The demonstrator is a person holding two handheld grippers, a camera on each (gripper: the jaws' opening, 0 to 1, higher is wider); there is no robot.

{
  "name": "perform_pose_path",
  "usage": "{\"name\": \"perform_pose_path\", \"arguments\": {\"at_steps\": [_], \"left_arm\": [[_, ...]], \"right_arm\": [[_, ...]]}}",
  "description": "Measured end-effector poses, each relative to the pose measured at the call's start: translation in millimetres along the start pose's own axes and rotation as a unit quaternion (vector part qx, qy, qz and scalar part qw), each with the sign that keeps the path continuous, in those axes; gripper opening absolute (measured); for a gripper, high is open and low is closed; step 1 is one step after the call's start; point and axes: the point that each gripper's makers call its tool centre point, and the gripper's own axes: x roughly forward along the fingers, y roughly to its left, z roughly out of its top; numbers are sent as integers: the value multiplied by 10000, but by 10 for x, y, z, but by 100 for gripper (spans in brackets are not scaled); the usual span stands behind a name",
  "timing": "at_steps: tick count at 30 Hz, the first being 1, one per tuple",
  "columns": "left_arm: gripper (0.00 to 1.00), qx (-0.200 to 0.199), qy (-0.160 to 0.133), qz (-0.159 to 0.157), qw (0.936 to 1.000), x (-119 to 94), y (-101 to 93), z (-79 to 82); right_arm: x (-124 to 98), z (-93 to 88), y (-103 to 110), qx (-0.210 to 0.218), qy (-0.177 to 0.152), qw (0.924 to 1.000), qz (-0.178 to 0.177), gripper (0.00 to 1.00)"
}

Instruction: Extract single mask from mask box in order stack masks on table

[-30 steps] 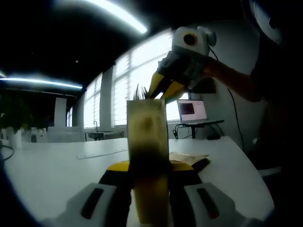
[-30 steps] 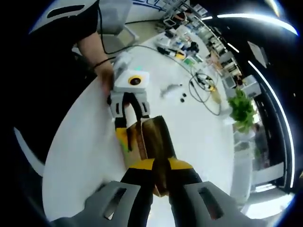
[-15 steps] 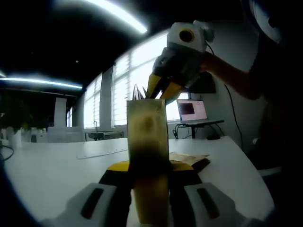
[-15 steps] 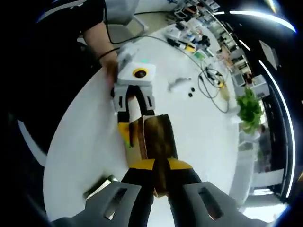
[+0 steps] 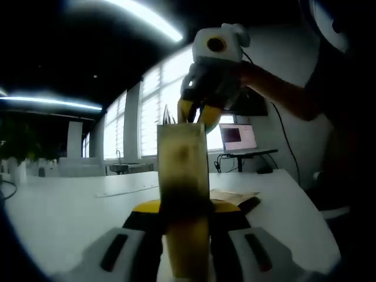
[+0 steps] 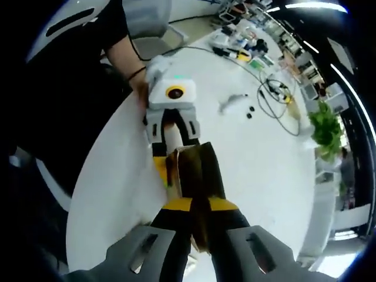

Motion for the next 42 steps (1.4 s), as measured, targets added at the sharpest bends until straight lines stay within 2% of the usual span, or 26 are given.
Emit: {"name": "perform_pose_path", "arguments": {"at_steps": [4, 7, 16, 25, 42], "left_arm": [[32, 2, 0, 0, 10000, 2, -7, 4], [32, 5, 1, 6, 10000, 2, -2, 3], [33, 20, 0, -5, 10000, 1, -1, -1], [32, 22, 5, 10, 10000, 2, 8, -4], [32, 31, 5, 15, 10000, -3, 12, -7]], "right_arm": [[20, -1, 22, 203, -43, 9987, 455, 5], [59, -5, 16, 197, -11, 9980, 603, 5], [67, 9, 86, 69, -6, 9981, 606, 1], [-35, 18, 62, 56, -215, 9990, 395, 0], [-338, 41, -81, -30, -486, 9984, -270, 0]]}}
